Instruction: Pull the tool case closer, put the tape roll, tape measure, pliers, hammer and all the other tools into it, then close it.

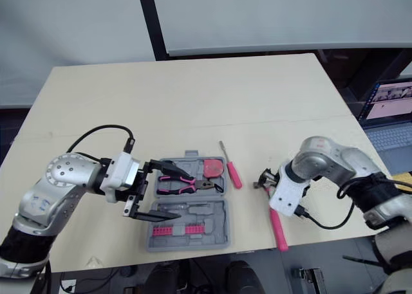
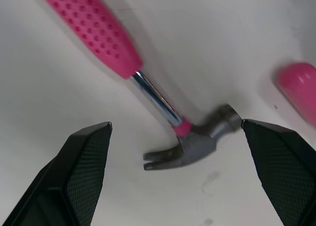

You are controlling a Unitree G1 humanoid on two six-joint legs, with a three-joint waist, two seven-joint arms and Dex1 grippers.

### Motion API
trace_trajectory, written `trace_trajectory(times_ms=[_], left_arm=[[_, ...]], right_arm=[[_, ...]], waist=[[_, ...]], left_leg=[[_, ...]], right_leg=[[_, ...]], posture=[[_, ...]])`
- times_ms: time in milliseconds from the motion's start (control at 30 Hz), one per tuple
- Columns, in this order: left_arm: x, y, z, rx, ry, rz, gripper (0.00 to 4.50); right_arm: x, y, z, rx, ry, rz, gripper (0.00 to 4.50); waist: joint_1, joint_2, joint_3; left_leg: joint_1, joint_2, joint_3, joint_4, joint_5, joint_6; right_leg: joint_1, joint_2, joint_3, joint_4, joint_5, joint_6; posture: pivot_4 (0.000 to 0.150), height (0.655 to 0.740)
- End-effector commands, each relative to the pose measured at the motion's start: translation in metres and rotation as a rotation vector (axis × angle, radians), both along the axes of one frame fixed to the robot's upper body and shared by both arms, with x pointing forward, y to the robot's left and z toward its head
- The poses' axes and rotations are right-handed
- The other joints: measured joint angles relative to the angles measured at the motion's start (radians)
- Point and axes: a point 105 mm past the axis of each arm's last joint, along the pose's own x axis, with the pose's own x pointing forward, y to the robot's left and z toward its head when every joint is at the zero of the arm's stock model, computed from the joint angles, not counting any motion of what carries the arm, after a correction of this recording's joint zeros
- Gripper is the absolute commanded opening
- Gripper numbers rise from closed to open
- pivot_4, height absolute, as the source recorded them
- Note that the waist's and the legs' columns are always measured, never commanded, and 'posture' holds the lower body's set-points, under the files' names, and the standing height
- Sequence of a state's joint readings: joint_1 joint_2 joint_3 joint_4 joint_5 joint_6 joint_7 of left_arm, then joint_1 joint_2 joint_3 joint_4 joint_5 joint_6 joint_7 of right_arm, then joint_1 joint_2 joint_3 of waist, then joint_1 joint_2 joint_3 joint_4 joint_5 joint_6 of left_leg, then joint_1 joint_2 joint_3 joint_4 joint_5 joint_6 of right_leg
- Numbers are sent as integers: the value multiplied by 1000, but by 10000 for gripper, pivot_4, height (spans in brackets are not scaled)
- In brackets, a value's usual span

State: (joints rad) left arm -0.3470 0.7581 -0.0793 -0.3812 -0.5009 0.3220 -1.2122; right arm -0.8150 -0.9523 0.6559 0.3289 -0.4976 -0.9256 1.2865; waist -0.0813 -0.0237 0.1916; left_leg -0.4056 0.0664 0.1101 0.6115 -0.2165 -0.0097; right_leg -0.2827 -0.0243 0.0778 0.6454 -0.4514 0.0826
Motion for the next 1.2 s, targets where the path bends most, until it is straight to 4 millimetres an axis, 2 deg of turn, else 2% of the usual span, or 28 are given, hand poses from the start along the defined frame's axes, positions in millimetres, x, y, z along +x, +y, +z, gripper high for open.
trace_trajectory(times_ms=[33, 267, 300, 400, 600, 700, 800, 867, 967, 1200], left_arm=[[-2, -2, 8, -7, -43, -3, 45000], [-2, -3, 8, -11, -45, -1, 45000], [-2, -3, 8, -11, -45, -2, 45000], [-1, -3, 8, -13, -47, -1, 45000], [0, -3, 8, -17, -52, 2, 45000], [1, -3, 8, -19, -52, 5, 45000], [1, -3, 7, -21, -53, 7, 45000], [2, -3, 7, -23, -55, 10, 45000], [4, -3, 7, -28, -63, 14, 45000], [7, -7, 6, -52, -62, 23, 45000]], right_arm=[[0, 4, -5, -29, -30, 118, 44426], [5, 12, -13, -53, -49, 185, 44426], [6, 13, -14, -61, -50, 192, 42100], [7, 14, -15, -85, -48, 211, 31260], [9, 15, -10, -84, -46, 220, 907], [13, 4, -2, -108, -58, 187, 341], [4, -11, 3, -105, -5, 111, 341], [-4, -18, 10, -53, 46, -30, 341], [-10, -14, 17, 52, 82, -182, 341], [-4, -5, 23, 416, 65, -911, 341]], waist=[[-1, 0, 0], [-1, 1, 0], [-1, 1, 0], [-1, 1, 0], [1, 1, 1], [1, 1, 1], [6, 4, 2], [13, 4, 3], [16, 4, 3], [23, 5, 3]], left_leg=[[1, 0, 0, 0, 0, 0], [3, 0, -4, 1, 0, 0], [3, 0, -4, 2, 0, 0], [4, 0, -5, 2, 0, 0], [4, 0, -7, 3, 0, 0], [4, 0, -8, 3, 0, 0], [4, -1, -8, 3, 0, 0], [4, -1, -9, 3, -1, 0], [3, -1, -11, 4, 0, 0], [3, -1, -14, 2, 1, -2]], right_leg=[[1, 0, 0, 0, 0, 0], [7, 0, -5, 0, 0, 0], [7, 0, -5, 0, 0, 0], [8, 0, -6, -1, 0, 0], [10, -1, -8, -1, 0, 0], [10, -1, -9, 0, 0, 0], [10, -1, -10, -1, 0, 0], [11, -2, -12, -1, 0, 0], [12, -1, -14, -1, 0, 0], [12, -1, -15, -1, 0, -1]], posture=[[1500, 7400], [1500, 7400], [1500, 7400], [1500, 7400], [1500, 7400], [1500, 7400], [1500, 7400], [1500, 7400], [1500, 7400], [1500, 7400]])
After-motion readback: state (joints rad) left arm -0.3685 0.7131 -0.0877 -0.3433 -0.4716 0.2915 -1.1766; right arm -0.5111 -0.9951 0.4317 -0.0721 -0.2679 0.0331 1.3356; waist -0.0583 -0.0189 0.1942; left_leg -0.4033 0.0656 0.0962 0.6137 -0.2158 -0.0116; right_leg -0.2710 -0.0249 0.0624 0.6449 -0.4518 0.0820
